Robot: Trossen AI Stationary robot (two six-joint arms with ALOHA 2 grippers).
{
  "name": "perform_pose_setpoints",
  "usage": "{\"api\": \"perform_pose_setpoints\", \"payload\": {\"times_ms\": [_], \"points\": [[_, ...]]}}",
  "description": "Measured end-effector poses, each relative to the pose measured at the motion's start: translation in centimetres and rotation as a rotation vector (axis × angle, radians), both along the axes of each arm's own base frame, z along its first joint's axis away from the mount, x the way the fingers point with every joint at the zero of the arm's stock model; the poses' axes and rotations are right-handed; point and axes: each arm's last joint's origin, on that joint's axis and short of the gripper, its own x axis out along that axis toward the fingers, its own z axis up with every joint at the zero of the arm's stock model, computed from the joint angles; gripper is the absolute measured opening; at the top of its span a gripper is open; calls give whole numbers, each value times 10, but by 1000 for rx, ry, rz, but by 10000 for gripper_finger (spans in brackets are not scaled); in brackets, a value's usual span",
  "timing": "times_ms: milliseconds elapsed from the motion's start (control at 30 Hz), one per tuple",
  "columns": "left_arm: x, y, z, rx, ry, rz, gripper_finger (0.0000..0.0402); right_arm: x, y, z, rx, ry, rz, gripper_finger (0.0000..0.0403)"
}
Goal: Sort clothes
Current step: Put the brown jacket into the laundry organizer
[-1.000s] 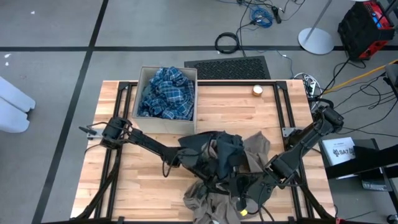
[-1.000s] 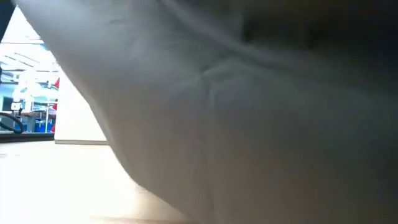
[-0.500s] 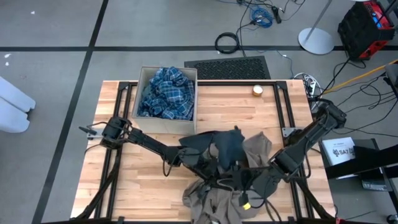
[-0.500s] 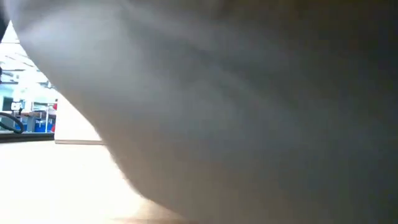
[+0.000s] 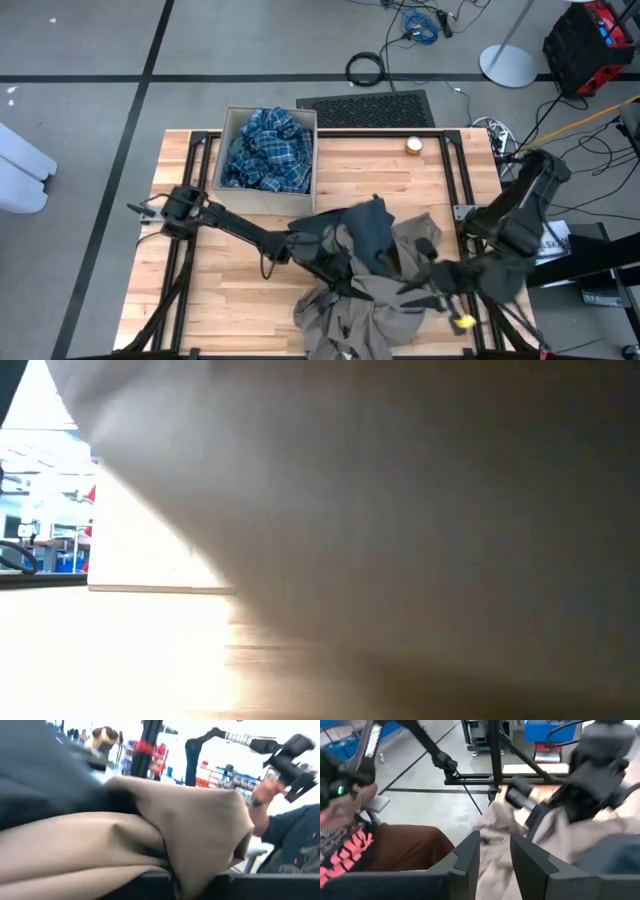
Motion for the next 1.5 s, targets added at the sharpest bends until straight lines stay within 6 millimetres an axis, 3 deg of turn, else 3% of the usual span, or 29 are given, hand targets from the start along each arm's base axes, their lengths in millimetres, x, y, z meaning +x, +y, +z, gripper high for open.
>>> {"api": "perform_pose_setpoints", "payload": {"times_ms": [267, 533, 733, 933, 1233, 1500], "points": [[-37, 28, 89, 14, -218, 55, 3, -41, 27, 3, -157, -138, -21, 97], [-113, 66, 187, 21, -469, 278, 2, -61, 47, -9, -275, -190, -93, 97], [-172, 93, 245, -32, -657, 500, 2, -62, 52, -22, -427, -213, -187, 97], [-201, 99, 276, 13, -743, 563, 2, -60, 40, -31, -389, -156, -272, 97], [-201, 105, 282, 119, -675, 674, 2, -49, 18, -49, -330, -52, -451, 98], [-228, 126, 321, 86, -799, 783, 2, -18, 19, -60, -378, -32, -538, 98]]}}
